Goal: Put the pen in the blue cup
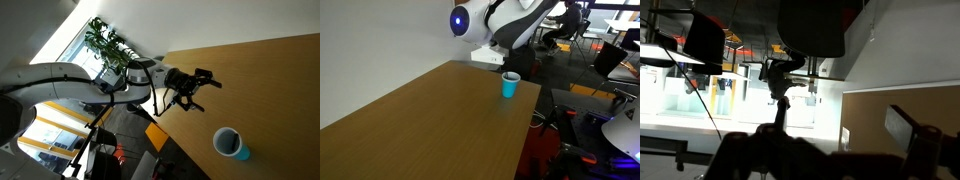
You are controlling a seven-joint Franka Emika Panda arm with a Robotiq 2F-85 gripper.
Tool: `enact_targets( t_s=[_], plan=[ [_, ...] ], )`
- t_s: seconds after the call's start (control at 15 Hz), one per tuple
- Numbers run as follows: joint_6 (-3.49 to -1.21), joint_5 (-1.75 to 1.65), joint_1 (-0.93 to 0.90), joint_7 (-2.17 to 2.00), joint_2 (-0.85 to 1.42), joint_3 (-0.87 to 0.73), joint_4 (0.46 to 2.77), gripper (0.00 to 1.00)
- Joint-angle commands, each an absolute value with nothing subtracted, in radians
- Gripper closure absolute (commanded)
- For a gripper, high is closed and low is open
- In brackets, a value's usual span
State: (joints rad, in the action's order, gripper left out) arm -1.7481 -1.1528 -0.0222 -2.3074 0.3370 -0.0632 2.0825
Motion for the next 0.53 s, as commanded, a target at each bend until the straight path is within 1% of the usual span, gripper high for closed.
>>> enact_targets(
  t_s=[0.0,0.47],
  plan=[
    [-1.845,-1.162,0.003,-2.289,0.251,-0.041,2.109,0.00],
    [-2.201,-1.109,0.038,-2.039,0.249,-0.041,2.083,0.00]
  ],
)
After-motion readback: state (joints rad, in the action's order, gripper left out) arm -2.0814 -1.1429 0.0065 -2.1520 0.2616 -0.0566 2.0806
